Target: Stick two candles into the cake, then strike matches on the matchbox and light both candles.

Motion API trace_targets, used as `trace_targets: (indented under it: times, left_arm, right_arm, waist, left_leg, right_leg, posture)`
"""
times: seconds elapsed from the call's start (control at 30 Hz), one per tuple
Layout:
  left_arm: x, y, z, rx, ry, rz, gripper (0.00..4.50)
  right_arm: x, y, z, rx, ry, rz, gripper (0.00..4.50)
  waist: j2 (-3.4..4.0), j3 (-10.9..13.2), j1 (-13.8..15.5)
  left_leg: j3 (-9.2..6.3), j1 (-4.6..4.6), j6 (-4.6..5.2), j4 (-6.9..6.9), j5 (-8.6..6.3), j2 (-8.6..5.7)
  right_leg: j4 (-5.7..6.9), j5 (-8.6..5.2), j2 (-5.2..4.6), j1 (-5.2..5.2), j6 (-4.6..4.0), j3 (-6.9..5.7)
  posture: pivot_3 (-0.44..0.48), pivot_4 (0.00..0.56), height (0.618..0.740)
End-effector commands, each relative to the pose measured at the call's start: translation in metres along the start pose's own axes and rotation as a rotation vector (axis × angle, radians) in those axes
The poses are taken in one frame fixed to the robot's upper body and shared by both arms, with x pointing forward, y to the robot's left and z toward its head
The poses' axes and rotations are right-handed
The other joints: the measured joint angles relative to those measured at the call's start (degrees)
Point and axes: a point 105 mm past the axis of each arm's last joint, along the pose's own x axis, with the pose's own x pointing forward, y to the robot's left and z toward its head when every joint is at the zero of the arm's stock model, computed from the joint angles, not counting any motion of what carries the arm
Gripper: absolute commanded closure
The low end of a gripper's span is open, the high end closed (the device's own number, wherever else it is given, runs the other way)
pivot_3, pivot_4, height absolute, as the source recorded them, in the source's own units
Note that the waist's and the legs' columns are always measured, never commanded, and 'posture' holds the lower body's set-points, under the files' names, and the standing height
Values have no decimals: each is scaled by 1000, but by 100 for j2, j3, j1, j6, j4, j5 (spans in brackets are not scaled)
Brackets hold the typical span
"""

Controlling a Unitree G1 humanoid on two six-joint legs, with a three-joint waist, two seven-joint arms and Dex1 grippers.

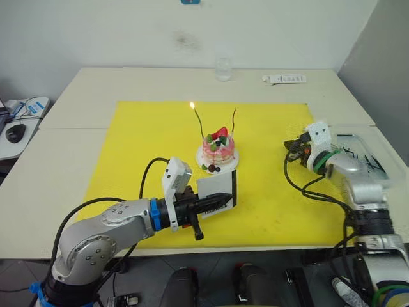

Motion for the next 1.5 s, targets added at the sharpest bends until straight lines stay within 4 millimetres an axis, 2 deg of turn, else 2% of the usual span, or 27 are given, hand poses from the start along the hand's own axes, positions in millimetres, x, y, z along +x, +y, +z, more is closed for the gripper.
trace_targets:
  times: [0.03, 0.17, 0.37, 0.57, 0.77, 0.87, 1.17, 1.5]
  left_arm:
    - [0, 5, 7, -25, -32, 21, 4500]
    - [0, 8, 5, -57, -32, 33, 4500]
    - [5, 22, 7, -110, -62, 108, 4500]
    - [12, 27, 15, -180, -113, 131, 4500]
    - [15, 26, 20, -231, -140, 116, 4500]
    - [17, 25, 21, -241, -138, 106, 4500]
    - [16, 26, 25, -256, -147, 108, 4500]
    - [12, 30, 24, -270, -153, 135, 4500]
  right_arm:
    - [-16, 30, 28, -120, -51, 188, 4491]
    - [-32, 51, 40, -204, -63, 306, 4491]
    - [-42, 75, 58, -283, -120, 385, 4491]
    - [-49, 102, 67, -399, -168, 457, 4491]
    - [-50, 122, 67, -501, -195, 514, 4491]
    - [-42, 125, 65, -574, -201, 520, 4491]
    - [-28, 127, 70, -609, -220, 508, 4491]
    - [-28, 128, 78, -622, -242, 516, 4491]
  waist:
    - [0, 0, -4]
    - [-1, 0, -3]
    - [-3, 1, 3]
    - [-5, 3, 14]
    - [-5, 3, 12]
    - [-6, 3, 13]
    - [-6, 2, 15]
    - [-6, 2, 16]
  left_leg:
    - [-2, 2, 0, 0, 0, 0]
    - [-6, 5, 0, 0, 0, 3]
    - [1, 0, 0, 4, 0, -8]
    - [-1, -1, -1, 4, 0, -7]
    - [-2, 0, -1, 4, 0, -6]
    - [-2, 1, -1, 5, 0, -7]
    - [0, 0, -2, 7, 1, -12]
    - [-2, 1, -2, 7, 1, -9]
  right_leg:
    - [3, 0, 0, 0, 0, -1]
    - [5, 0, 0, 1, -2, -5]
    - [-2, 1, -3, 3, 0, -1]
    - [-3, 1, -9, 2, 0, -2]
    - [-1, 0, -8, 2, -1, -3]
    - [0, 0, -7, 3, -1, -5]
    - [0, 1, -6, 4, -1, -3]
    - [2, 1, -7, 5, -3, -5]
  posture:
    - [0, 150, 740]
    - [0, 150, 740]
    - [0, 150, 740]
    - [0, 150, 740]
    - [0, 150, 740]
    - [0, 150, 740]
    - [0, 150, 740]
    - [0, 150, 740]
